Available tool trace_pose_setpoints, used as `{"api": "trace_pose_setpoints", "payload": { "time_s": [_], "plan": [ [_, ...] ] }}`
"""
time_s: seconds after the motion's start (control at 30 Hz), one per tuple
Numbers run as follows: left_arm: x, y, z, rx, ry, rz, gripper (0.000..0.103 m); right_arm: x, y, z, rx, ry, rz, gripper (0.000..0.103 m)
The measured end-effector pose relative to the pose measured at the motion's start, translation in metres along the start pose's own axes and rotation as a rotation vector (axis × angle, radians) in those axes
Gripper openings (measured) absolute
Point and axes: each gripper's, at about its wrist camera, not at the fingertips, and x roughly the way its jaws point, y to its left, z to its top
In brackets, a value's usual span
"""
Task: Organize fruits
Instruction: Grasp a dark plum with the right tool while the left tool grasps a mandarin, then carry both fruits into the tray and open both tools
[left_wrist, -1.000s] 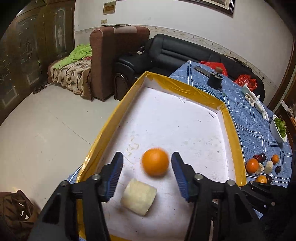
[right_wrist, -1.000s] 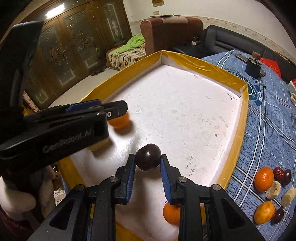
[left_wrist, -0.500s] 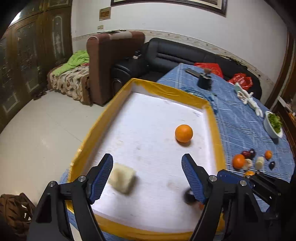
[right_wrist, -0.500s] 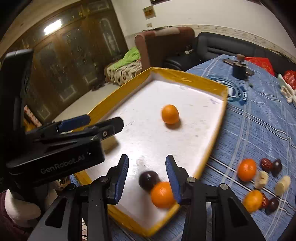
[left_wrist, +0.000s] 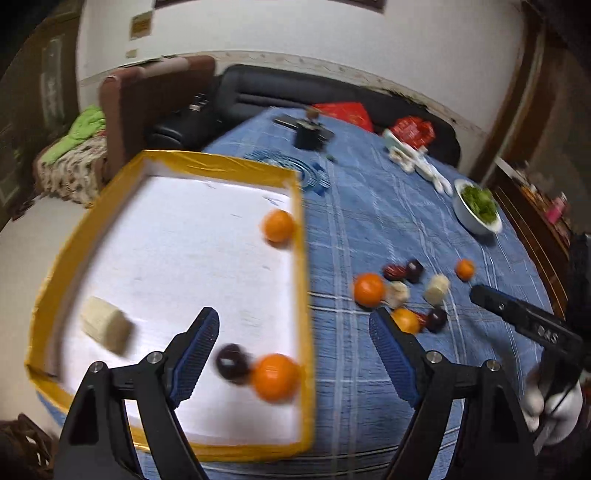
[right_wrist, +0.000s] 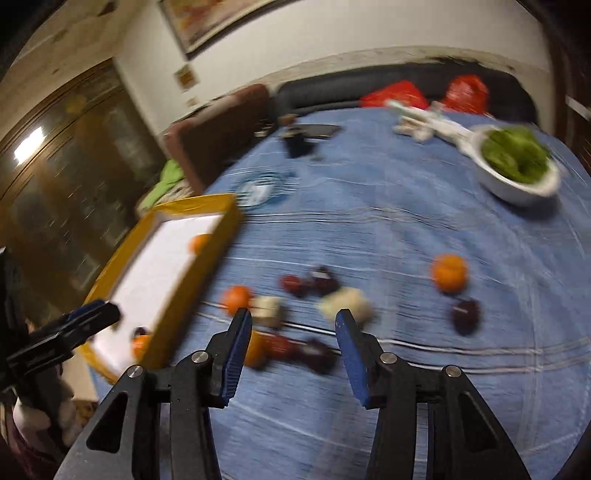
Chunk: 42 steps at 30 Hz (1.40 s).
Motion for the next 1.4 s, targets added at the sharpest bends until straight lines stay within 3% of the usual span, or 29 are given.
{"api": "trace_pose_setpoints", "payload": {
  "time_s": [0.2,0.27,0.33,0.53,0.73,1.1,1.13,1.17,1.2,1.4],
  "plan": [
    [0.011,-0.044,-0.009,0.097,0.013,-0.048,0.082,0.016,-0.02,-0.009,0.003,0.063,-0.004,0.052],
    [0.014,-0.053,-0.012,0.133,0.009,-0.05,0.064,0.024,-0.019,-0.011,-0.015,0.083,0.003,0.052],
    [0.02,-0.061,-0.015,0.151,0.028,-0.055,0.059,0.033,-0.015,-0.013,-0.03,0.1,0.021,0.052],
    [0.039,-0.066,-0.016,0.14,0.079,-0.07,0.058,0.053,-0.011,-0.013,-0.048,0.117,0.055,0.05],
    [0.055,-0.076,-0.017,0.16,0.113,-0.065,0.058,0.053,-0.018,-0.016,-0.016,0.109,0.113,0.029],
    [0.092,-0.099,-0.02,0.197,0.174,-0.057,0.058,0.043,-0.032,-0.013,0.048,0.079,0.149,0.029],
    [0.092,-0.1,-0.02,0.198,0.161,-0.053,0.053,0.043,-0.032,-0.013,0.049,0.078,0.152,0.029],
    [0.092,-0.1,-0.02,0.2,0.157,-0.052,0.037,0.042,-0.032,-0.013,0.051,0.076,0.154,0.029],
    [0.092,-0.101,-0.02,0.202,0.155,-0.056,0.031,0.042,-0.032,-0.013,0.053,0.075,0.155,0.029],
    [0.076,-0.088,-0.018,0.14,0.115,-0.077,0.031,0.042,-0.035,-0.013,0.064,0.069,0.164,0.029]
  ]
}}
